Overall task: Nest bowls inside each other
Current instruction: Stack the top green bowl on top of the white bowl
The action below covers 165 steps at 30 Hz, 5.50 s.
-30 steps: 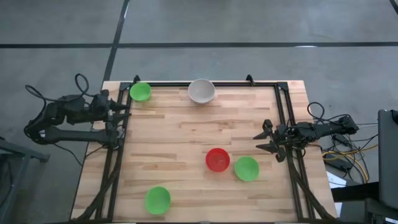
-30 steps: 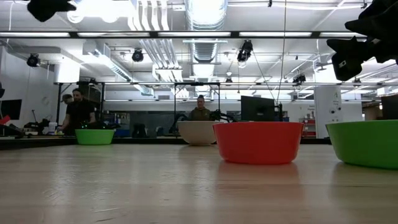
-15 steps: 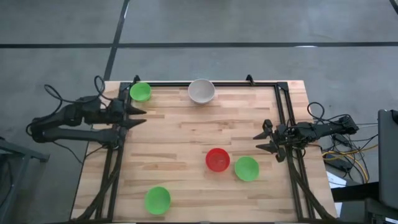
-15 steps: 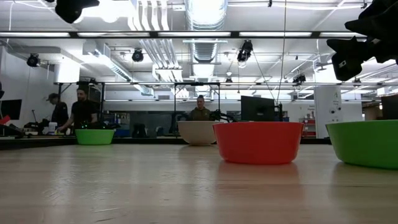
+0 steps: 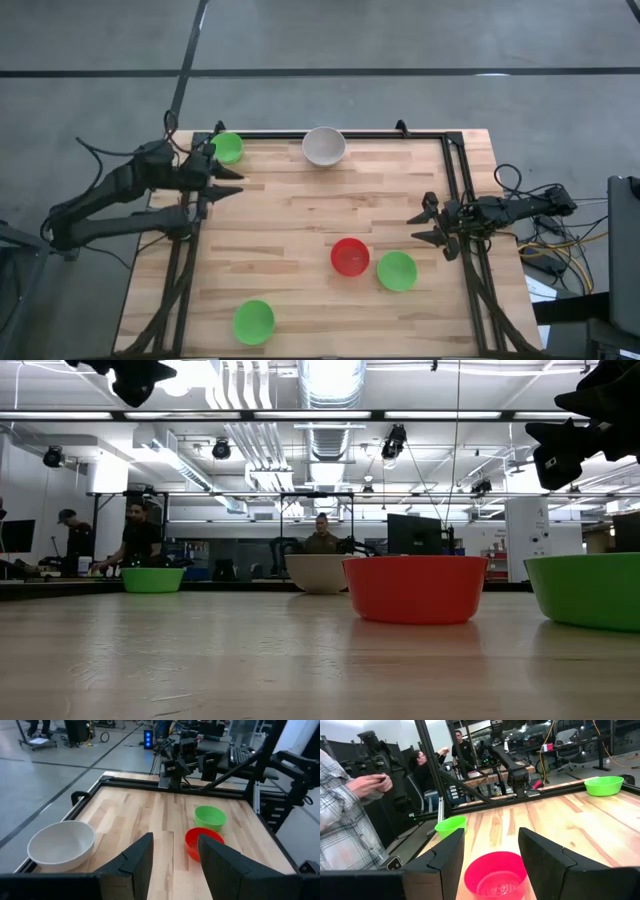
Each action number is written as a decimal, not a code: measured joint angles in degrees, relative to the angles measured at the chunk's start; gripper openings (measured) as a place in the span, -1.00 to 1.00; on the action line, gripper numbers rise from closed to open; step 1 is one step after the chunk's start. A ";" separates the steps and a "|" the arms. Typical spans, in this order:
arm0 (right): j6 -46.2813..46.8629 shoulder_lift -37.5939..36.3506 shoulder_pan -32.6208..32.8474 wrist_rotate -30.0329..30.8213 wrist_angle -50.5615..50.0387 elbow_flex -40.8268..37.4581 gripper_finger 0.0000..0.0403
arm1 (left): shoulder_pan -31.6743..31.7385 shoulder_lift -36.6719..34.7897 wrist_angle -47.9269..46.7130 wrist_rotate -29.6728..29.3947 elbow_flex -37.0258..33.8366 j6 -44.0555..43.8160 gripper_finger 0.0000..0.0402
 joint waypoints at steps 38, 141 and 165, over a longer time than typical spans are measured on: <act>0.00 0.02 0.00 0.00 -0.04 0.00 -0.09 | 41.70 13.50 -2.97 0.33 2.92 -6.88 -0.20; 0.00 0.02 0.00 -0.02 -0.04 0.01 -0.09 | 41.83 51.11 -8.32 -12.33 6.56 -11.94 -0.20; 0.00 0.00 0.00 -0.02 -0.03 0.00 -0.09 | 41.77 54.09 -6.88 -9.98 6.56 -12.99 -0.36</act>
